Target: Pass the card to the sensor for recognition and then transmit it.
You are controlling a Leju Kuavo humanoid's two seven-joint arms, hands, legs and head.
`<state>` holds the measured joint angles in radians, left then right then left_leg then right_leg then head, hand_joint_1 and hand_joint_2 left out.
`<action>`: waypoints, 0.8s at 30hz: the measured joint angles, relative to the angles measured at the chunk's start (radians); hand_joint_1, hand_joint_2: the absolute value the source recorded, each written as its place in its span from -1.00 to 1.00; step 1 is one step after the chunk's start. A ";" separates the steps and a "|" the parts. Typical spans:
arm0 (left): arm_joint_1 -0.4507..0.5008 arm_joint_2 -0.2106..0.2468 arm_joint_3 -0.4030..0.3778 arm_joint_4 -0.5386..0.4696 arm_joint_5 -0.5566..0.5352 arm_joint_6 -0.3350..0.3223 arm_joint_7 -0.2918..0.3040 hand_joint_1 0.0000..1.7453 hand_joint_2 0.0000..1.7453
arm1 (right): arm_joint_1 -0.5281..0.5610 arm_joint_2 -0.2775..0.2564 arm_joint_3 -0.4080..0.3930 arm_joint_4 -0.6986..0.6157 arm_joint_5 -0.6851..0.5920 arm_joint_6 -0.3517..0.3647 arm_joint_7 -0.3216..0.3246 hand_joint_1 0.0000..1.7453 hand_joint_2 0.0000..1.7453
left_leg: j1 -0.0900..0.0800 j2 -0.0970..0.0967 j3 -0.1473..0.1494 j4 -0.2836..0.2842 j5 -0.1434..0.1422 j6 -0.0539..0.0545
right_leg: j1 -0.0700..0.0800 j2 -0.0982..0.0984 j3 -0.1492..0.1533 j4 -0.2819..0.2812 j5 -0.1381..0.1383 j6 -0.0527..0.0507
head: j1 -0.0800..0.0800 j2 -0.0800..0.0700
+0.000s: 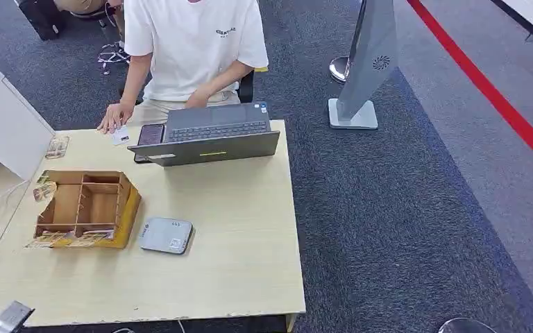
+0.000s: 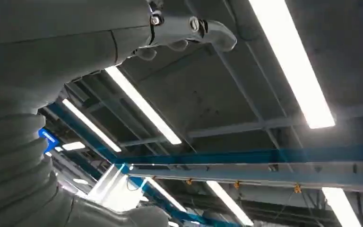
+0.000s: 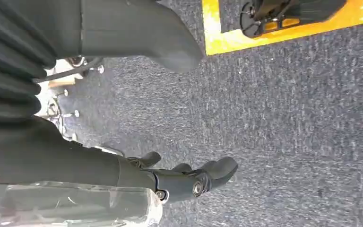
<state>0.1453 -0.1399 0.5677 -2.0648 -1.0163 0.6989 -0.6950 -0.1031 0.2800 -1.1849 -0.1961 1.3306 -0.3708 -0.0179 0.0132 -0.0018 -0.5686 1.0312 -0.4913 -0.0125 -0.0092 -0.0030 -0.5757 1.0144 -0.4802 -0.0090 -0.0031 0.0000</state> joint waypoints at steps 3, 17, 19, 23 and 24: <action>-0.079 0.066 0.031 0.140 -0.075 0.000 0.047 -1.00 1.00 | 0.002 -0.004 0.006 0.000 0.006 0.008 0.000 -1.00 1.00 | 0.000 0.000 0.001 0.000 0.001 -0.001 | 0.000 0.000 0.000 0.000 0.000 -0.001 | 0.000 0.000; -0.291 0.315 0.003 0.588 -0.294 0.001 0.288 -1.00 1.00 | 0.003 -0.014 0.021 0.003 0.003 0.010 0.003 -1.00 1.00 | 0.000 0.003 -0.002 0.000 0.003 -0.003 | 0.002 0.004 -0.003 0.000 0.003 -0.004 | -0.003 0.000; -0.290 0.315 -0.018 0.590 -0.297 0.001 0.306 -1.00 1.00 | 0.003 -0.014 0.021 0.003 0.000 0.010 0.003 -1.00 1.00 | 0.000 0.003 -0.002 0.000 0.003 -0.003 | 0.001 0.004 -0.003 0.000 0.004 -0.004 | -0.002 0.000; -0.282 0.316 -0.058 0.590 -0.297 0.002 0.352 -1.00 1.00 | 0.004 -0.014 0.021 0.003 -0.008 0.009 0.000 -1.00 1.00 | 0.000 0.003 -0.002 0.000 0.003 -0.003 | 0.001 0.003 -0.004 0.000 0.004 -0.004 | -0.002 0.000; -0.279 0.317 -0.072 0.590 -0.299 0.002 0.363 -1.00 1.00 | 0.004 -0.014 0.021 0.003 -0.008 0.009 0.000 -1.00 1.00 | 0.000 0.003 -0.002 0.000 0.003 -0.003 | 0.001 0.003 -0.004 0.000 0.004 -0.004 | -0.002 0.000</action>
<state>-0.1338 0.1766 0.4956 -1.4748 -1.3149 0.7004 -0.3323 -0.0991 0.2663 -1.1639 -0.1934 1.3222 -0.3620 -0.0179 0.0134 0.0009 -0.5708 1.0309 -0.4886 -0.0154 -0.0084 0.0003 -0.5795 1.0142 -0.4766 -0.0125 -0.0053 0.0000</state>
